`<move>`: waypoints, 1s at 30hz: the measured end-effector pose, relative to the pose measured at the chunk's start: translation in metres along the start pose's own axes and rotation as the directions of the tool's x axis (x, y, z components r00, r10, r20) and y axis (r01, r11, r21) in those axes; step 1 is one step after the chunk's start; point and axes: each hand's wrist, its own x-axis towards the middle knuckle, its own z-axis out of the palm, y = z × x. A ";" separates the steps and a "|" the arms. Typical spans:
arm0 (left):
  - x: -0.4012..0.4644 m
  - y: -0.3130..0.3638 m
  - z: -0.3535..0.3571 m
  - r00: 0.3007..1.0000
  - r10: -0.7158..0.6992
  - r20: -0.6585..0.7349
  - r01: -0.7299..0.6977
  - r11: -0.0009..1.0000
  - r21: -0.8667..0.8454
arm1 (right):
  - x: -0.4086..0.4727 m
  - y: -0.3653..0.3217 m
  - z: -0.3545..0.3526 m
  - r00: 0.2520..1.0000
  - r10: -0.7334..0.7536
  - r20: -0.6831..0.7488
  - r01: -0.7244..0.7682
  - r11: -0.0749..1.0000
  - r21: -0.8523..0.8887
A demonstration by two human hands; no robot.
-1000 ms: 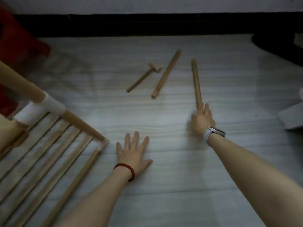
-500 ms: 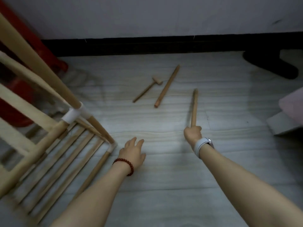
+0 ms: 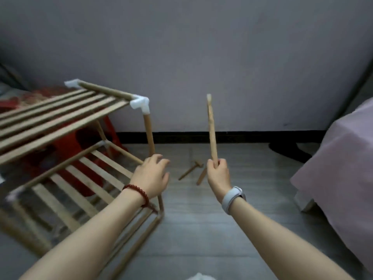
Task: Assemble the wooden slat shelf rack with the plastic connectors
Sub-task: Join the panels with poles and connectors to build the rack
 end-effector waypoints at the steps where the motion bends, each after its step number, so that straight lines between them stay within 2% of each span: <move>1: -0.011 0.000 -0.020 0.998 0.013 -0.065 -0.013 1.000 0.012 | -0.011 -0.017 -0.003 0.997 -0.073 0.009 0.073 0.997 0.032; 6: -0.073 -0.021 -0.102 0.932 0.067 -0.356 -0.017 0.990 0.140 | -0.061 -0.091 0.004 0.962 -0.220 0.160 0.203 0.972 0.119; 9: -0.107 -0.048 -0.132 0.839 0.106 -0.534 0.035 0.969 0.246 | -0.086 -0.120 0.017 0.906 -0.333 0.262 0.303 0.941 0.149; 10: -0.119 -0.062 -0.141 0.807 0.077 -0.585 0.095 0.961 0.258 | -0.095 -0.130 0.026 0.878 -0.379 0.293 0.345 0.924 0.162; 12: -0.136 -0.082 -0.151 0.806 -0.093 -0.584 0.253 0.947 0.198 | -0.109 -0.142 0.039 0.825 -0.450 0.343 0.416 0.893 0.171; 14: -0.148 -0.108 -0.153 0.810 -0.307 -0.500 0.397 0.914 0.082 | -0.121 -0.150 0.054 0.777 -0.488 0.397 0.466 0.871 0.160; 16: -0.157 -0.131 -0.149 0.827 -0.389 -0.406 0.389 0.917 -0.087 | -0.128 -0.155 0.067 0.710 -0.530 0.465 0.560 0.824 0.083; 18: -0.167 -0.149 -0.144 0.850 -0.373 -0.371 0.291 0.921 -0.259 | -0.136 -0.157 0.077 0.601 -0.589 0.540 0.706 0.708 -0.014; 21: -0.180 -0.168 -0.145 0.855 -0.347 -0.385 0.194 0.904 -0.382 | -0.147 -0.163 0.082 0.395 -0.663 0.636 0.909 0.383 -0.165; 26: -0.200 -0.192 -0.149 0.868 -0.304 -0.392 0.112 0.890 -0.442 | -0.154 -0.170 0.101 0.187 -0.688 0.702 0.974 0.038 -0.222; 28: -0.204 -0.193 -0.148 0.862 -0.295 -0.411 0.082 0.883 -0.462 | -0.157 -0.171 0.113 0.123 -0.718 0.685 0.981 -0.018 -0.195; 30: -0.206 -0.194 -0.147 0.851 -0.304 -0.428 0.071 0.875 -0.480 | -0.161 -0.172 0.122 0.130 -0.713 0.689 0.980 -0.014 -0.199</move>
